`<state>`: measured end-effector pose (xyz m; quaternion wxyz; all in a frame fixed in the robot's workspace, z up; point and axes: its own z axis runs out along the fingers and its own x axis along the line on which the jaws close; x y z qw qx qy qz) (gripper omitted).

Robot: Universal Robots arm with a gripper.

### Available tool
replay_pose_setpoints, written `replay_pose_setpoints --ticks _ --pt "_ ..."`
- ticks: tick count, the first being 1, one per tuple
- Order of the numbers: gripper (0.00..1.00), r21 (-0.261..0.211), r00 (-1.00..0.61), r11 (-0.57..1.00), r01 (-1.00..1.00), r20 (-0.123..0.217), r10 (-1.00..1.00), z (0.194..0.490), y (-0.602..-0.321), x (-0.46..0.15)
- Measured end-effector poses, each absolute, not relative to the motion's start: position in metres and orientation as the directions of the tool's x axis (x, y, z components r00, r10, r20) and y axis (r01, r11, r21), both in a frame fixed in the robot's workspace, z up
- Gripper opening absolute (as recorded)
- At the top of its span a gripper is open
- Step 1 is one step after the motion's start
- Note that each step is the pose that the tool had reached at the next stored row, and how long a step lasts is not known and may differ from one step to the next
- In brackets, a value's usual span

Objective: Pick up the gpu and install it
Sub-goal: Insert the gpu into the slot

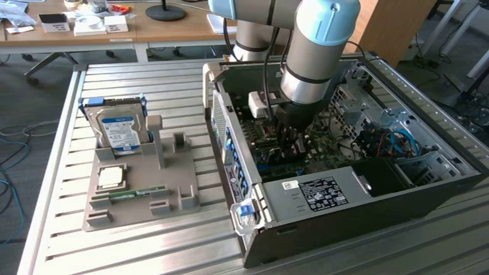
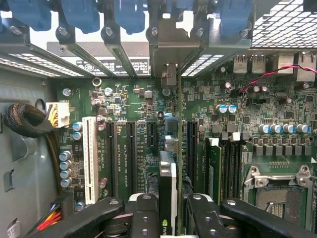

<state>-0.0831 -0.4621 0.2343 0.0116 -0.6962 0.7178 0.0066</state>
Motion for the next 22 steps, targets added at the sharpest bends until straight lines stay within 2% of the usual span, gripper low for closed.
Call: replay_pose_setpoints --ticks 11,12,13,14,16,18,19,22 --pt "0.27 -0.006 -0.031 0.031 -1.000 -0.026 -0.999 0.2343 -0.4620 -0.0832" --pt "0.28 -0.007 -0.031 0.032 -0.999 -0.027 -0.999 0.2338 -0.4620 -0.0836" --pt "0.33 -0.007 -0.031 0.031 -0.999 -0.027 -0.999 0.2339 -0.4620 -0.0835" --pt "0.33 -0.007 -0.031 0.031 -0.999 -0.026 -0.999 0.2342 -0.4620 -0.0833" --pt "0.45 -0.007 -0.030 0.031 -1.000 -0.026 -0.999 0.2343 -0.4621 -0.0832" --pt "0.45 -0.007 -0.030 0.031 -1.000 -0.026 -0.999 0.2343 -0.4621 -0.0832" --pt "0.52 -0.007 -0.031 0.031 -1.000 -0.026 -0.999 0.2343 -0.4621 -0.0832" --pt "0.52 -0.007 -0.030 0.031 -1.000 -0.026 -0.999 0.2343 -0.4621 -0.0832"
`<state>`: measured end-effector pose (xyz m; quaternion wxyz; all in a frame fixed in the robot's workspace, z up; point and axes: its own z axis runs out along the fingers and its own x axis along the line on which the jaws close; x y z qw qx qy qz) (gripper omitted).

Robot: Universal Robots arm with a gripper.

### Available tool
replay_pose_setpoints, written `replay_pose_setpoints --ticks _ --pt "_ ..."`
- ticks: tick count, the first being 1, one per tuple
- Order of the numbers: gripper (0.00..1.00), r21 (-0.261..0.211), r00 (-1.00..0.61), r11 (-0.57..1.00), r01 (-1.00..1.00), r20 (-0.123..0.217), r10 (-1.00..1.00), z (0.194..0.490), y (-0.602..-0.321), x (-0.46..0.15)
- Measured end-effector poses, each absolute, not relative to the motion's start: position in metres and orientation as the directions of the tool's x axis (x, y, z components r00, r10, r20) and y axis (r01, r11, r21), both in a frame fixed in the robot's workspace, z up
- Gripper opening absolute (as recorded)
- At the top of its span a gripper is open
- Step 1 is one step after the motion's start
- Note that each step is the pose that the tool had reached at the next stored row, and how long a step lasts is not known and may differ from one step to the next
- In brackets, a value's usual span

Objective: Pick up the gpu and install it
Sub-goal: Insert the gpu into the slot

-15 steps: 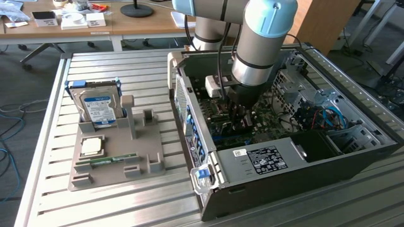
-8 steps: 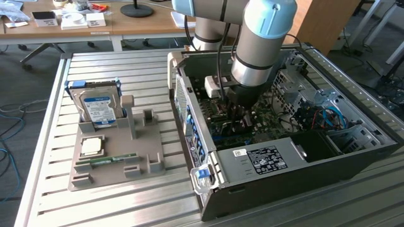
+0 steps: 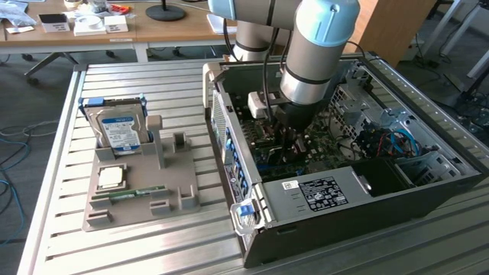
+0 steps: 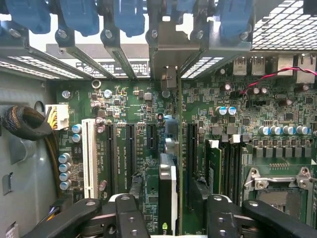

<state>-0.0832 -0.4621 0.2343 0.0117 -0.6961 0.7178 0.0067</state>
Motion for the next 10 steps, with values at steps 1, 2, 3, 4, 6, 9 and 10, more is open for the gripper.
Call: replay_pose_setpoints --ticks 1,2,3,4,6,9,10 --pt "0.52 -0.007 -0.030 0.031 -1.000 -0.026 -0.999 0.2346 -0.4621 -0.0832" --pt "0.52 -0.007 -0.030 0.031 -1.000 -0.026 -0.999 0.2352 -0.4621 -0.0832" --pt "0.52 -0.007 -0.031 0.031 -1.000 -0.026 -0.999 0.2357 -0.4621 -0.0832" --pt "0.52 -0.007 -0.031 0.031 -1.000 -0.026 -0.999 0.2364 -0.4621 -0.0832" --pt "0.52 -0.007 -0.031 0.031 -1.000 -0.026 -0.999 0.2381 -0.4621 -0.0832" --pt "0.52 -0.007 -0.031 0.031 -1.000 -0.026 -0.999 0.2409 -0.4621 -0.0832" --pt "0.52 -0.007 -0.031 0.031 -1.000 -0.026 -0.999 0.2414 -0.4621 -0.0832"
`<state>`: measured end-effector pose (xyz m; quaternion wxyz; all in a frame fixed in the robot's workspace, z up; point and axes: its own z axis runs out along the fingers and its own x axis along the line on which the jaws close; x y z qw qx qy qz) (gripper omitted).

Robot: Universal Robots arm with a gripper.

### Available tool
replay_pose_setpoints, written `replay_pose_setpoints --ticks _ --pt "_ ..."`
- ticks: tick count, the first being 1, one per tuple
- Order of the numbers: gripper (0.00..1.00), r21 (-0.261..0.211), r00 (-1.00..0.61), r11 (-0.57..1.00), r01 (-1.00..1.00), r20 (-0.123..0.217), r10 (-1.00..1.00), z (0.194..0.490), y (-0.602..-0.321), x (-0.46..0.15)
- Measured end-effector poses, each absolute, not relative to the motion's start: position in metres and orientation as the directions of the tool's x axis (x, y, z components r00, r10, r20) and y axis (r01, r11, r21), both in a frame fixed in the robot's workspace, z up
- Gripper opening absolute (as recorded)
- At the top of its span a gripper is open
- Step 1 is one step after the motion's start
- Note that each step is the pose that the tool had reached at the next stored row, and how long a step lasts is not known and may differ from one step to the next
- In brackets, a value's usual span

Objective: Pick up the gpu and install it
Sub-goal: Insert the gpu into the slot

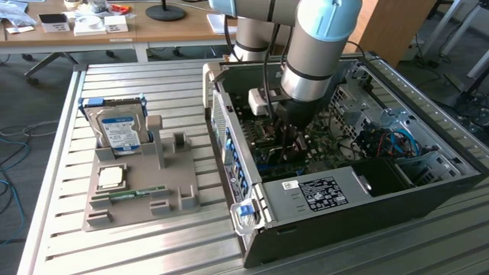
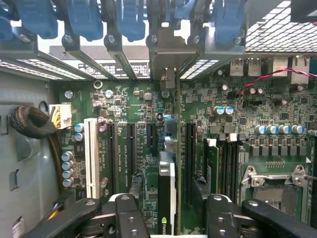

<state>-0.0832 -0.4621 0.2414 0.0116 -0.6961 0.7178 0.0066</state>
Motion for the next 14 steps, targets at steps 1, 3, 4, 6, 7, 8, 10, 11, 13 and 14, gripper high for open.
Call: replay_pose_setpoints --ticks 1,3,4,6,7,8,10,11,13,14 --pt "0.52 -0.007 -0.031 0.031 -1.000 -0.026 -0.999 0.242 -0.462 -0.083" --pt "0.52 -0.007 -0.031 0.031 -1.000 -0.026 -0.999 0.244 -0.462 -0.083" --pt "0.52 -0.007 -0.031 0.031 -1.000 -0.026 -0.999 0.245 -0.462 -0.083" --pt "0.52 -0.007 -0.031 0.031 -1.000 -0.026 -0.999 0.248 -0.462 -0.083" --pt "0.52 -0.007 -0.031 0.031 -1.000 -0.026 -0.999 0.250 -0.462 -0.083" --pt "0.52 -0.007 -0.030 0.031 -1.000 -0.026 -0.999 0.251 -0.462 -0.083" --pt "0.52 -0.007 -0.031 0.031 -1.000 -0.026 -0.999 0.256 -0.462 -0.083" --pt "0.52 -0.007 -0.030 0.031 -1.000 -0.026 -0.999 0.258 -0.462 -0.083" --pt "0.52 -0.007 -0.031 0.031 -1.000 -0.026 -0.999 0.262 -0.462 -0.083" --pt "0.52 -0.007 -0.031 0.031 -1.000 -0.026 -0.999 0.265 -0.462 -0.083"
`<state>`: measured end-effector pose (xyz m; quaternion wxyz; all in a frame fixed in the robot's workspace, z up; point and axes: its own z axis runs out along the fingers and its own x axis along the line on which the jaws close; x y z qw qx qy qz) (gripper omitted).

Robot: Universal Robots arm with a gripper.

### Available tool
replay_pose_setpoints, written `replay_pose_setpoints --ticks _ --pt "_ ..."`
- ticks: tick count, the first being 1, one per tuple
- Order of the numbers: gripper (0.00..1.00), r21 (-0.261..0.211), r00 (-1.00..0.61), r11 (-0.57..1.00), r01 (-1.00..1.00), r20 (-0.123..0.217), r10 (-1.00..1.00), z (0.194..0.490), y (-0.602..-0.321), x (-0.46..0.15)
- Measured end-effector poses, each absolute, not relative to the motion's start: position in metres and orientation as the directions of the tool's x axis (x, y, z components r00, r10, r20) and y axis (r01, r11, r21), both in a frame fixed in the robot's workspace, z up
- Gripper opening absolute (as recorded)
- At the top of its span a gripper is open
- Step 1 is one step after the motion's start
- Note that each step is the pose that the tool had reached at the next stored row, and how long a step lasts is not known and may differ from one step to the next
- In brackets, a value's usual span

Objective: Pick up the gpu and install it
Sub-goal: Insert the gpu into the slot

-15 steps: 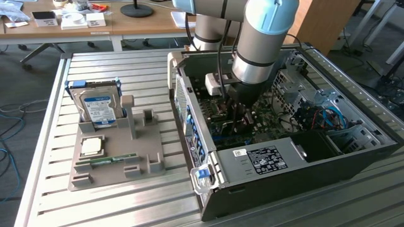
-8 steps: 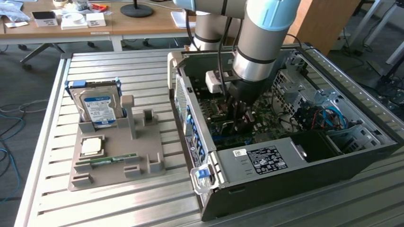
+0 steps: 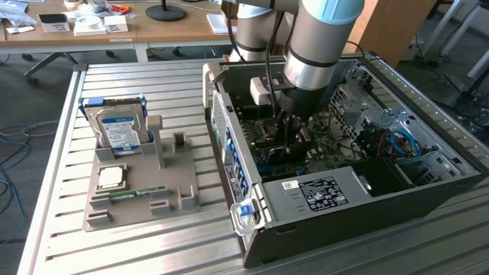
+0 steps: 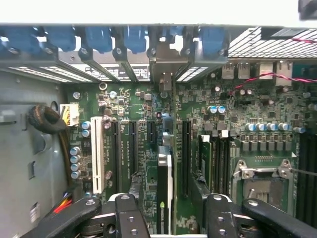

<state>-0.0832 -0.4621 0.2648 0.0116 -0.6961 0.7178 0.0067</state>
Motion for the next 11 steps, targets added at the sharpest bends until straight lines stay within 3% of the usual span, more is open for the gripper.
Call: replay_pose_setpoints --ticks 11 --pt "0.52 -0.007 -0.030 0.031 -1.000 -0.026 -0.999 0.295 -0.462 -0.083"
